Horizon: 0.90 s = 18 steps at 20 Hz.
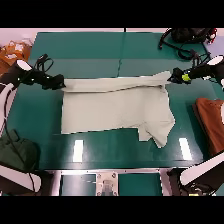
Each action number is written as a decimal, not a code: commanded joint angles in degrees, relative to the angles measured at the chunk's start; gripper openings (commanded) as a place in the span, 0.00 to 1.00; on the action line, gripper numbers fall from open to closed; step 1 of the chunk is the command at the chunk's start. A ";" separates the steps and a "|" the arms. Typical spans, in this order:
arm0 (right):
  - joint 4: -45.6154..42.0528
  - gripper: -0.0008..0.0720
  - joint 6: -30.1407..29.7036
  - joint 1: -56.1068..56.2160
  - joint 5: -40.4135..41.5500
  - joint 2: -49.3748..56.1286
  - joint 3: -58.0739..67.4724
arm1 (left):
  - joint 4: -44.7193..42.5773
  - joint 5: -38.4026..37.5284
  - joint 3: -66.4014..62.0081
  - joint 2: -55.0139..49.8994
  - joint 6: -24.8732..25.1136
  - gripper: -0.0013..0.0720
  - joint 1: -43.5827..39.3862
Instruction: Fold the shirts.
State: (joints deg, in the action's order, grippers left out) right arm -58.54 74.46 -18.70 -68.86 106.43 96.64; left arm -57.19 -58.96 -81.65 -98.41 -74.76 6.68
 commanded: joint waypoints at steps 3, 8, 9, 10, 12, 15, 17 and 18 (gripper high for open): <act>-4.11 0.04 0.59 -0.04 -2.78 0.00 -5.05 | -1.03 -1.55 2.51 -1.51 -0.42 0.04 0.02; -3.43 0.10 0.59 0.15 -2.05 0.02 -6.38 | -0.04 -0.70 2.47 -1.97 -0.42 0.05 0.04; -3.50 0.32 1.36 0.15 -2.34 -0.02 -5.86 | 0.55 -1.68 2.32 -1.97 -0.39 0.30 0.02; -3.50 0.45 2.10 0.02 -3.06 -0.13 -4.98 | 0.68 -3.23 1.86 -1.95 -0.44 0.72 0.04; -4.09 0.46 3.19 -0.39 -4.85 -1.27 -2.78 | 0.28 -8.17 -0.39 -1.95 -1.81 0.75 0.24; -7.85 0.46 6.58 -1.60 -7.37 -5.38 -1.75 | -0.35 -19.32 -6.60 -1.95 -6.40 0.75 1.44; -9.27 0.12 6.91 -2.34 -10.38 -8.28 -2.93 | -1.16 -26.16 -10.05 -1.95 -8.81 0.17 2.19; -9.31 0.11 7.58 -2.64 -11.17 -9.94 -4.76 | -1.16 -28.68 -10.80 -1.92 -8.96 0.05 2.19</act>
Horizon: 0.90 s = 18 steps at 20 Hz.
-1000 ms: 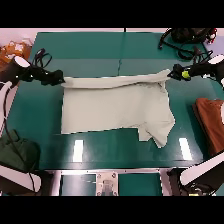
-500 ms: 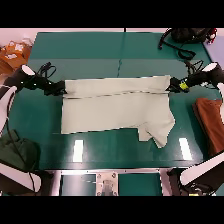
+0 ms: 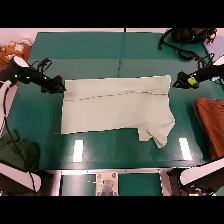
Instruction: Fold the shirts.
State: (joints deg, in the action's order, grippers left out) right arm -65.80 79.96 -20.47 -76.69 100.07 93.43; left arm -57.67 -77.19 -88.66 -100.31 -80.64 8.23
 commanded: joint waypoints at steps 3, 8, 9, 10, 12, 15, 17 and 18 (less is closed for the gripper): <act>-3.13 0.04 3.30 -1.99 -3.72 -11.02 -12.28 | -2.49 -14.88 -3.63 0.02 -5.46 0.04 -0.35; -8.83 0.04 8.07 -7.37 -1.66 -30.29 -36.28 | -19.32 -10.40 6.12 9.90 -9.07 0.04 -8.50; -8.76 0.04 8.52 -8.72 -0.66 -34.21 -41.16 | -19.52 -7.15 10.45 14.16 -9.22 0.04 -9.81; -8.74 0.04 8.79 -9.77 0.00 -37.81 -45.99 | -19.50 -4.94 14.73 18.40 -9.40 0.04 -10.73; -8.52 0.04 9.18 -10.25 1.64 -43.56 -53.94 | -19.50 -1.53 24.55 28.02 -10.69 0.04 -11.41; -7.34 0.36 10.29 -10.21 3.08 -47.21 -61.59 | -19.15 4.66 39.85 42.42 -15.85 0.04 -11.41; -4.79 0.52 10.25 -10.19 4.92 -47.17 -64.22 | -15.98 6.99 47.34 47.98 -16.72 0.26 -11.41; -2.86 0.61 9.84 -10.03 6.34 -47.15 -65.22 | -12.90 8.02 50.45 49.40 -17.25 0.69 -11.41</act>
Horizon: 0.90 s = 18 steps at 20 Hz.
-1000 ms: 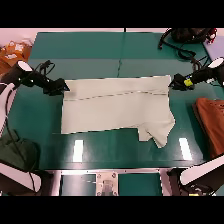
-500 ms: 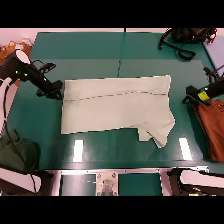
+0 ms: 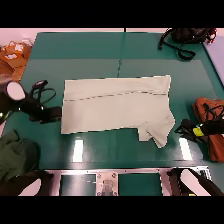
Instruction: Fold the shirts.
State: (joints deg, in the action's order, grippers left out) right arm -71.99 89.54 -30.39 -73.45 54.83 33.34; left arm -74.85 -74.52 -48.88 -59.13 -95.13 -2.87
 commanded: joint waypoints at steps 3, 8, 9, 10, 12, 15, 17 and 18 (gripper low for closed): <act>6.34 0.63 -0.20 2.32 6.84 -0.87 -7.19 | 13.62 9.86 17.92 8.76 -1.95 0.79 -0.68; 8.68 0.63 -0.20 5.99 10.97 5.86 -7.39 | 17.68 27.28 25.64 8.74 -7.52 0.79 -11.98; 9.38 0.63 -0.20 6.56 11.80 7.26 -7.37 | 17.66 30.99 26.58 8.68 -9.99 0.79 -14.32; 9.77 0.63 -0.20 7.13 12.81 8.46 -7.37 | 17.70 34.32 27.21 8.46 -11.82 0.79 -16.26; 10.08 0.63 -0.22 7.74 14.34 9.60 -7.34 | 17.68 37.94 27.63 7.17 -14.36 0.79 -18.80; 10.05 0.63 -0.28 7.74 14.95 9.66 -7.13 | 17.99 44.17 27.63 2.86 -14.67 0.79 -19.21; 10.05 0.63 -0.92 7.74 14.78 9.68 -7.10 | 18.03 49.11 27.52 1.11 -15.08 0.74 -19.21; 10.08 0.63 -1.07 7.74 14.60 9.68 -7.10 | 17.99 50.86 27.36 0.90 -15.93 0.74 -19.21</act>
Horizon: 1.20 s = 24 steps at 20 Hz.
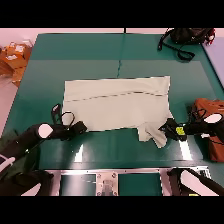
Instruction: Fold the shirts.
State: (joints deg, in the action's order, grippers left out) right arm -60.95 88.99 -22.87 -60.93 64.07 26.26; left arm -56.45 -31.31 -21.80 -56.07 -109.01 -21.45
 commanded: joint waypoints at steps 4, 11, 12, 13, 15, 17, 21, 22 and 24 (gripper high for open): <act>-0.96 0.63 -1.05 0.22 1.75 0.44 -0.02 | -2.67 6.25 -0.98 -2.14 -3.21 0.74 -0.61; 2.01 0.15 -4.22 0.24 -0.07 0.42 -0.02 | -3.41 5.40 -0.98 -2.14 -2.29 0.04 -0.63; 3.28 0.09 -5.62 0.24 -0.31 0.42 -0.02 | -3.63 4.66 -1.01 -2.14 -1.79 0.04 -0.61; 3.41 0.06 -5.70 0.22 -0.81 0.31 0.17 | -4.35 3.41 -1.18 -2.14 -1.64 0.04 -0.37; 2.23 0.05 -5.64 0.04 -3.23 0.24 1.36 | -7.82 -2.08 -2.84 -2.14 -1.49 0.04 1.75; -0.39 0.04 -3.96 0.04 -5.51 -0.46 2.21 | -13.66 -9.03 -5.70 -2.14 -1.46 0.04 4.52; -9.31 0.04 2.43 0.04 -7.80 -4.61 2.23 | -19.12 -17.57 -10.88 -2.14 3.69 0.04 6.54; -10.40 0.04 3.21 0.04 -8.74 -5.79 2.23 | -19.08 -18.08 -11.10 -2.14 4.55 0.04 6.56; -10.45 0.04 3.63 0.07 -9.70 -7.52 2.23 | -18.93 -18.67 -11.10 -2.14 5.77 0.04 6.54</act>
State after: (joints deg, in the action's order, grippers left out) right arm -68.42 89.95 -22.79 -68.45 59.05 28.34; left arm -73.21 -46.22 -31.64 -58.26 -106.26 -15.46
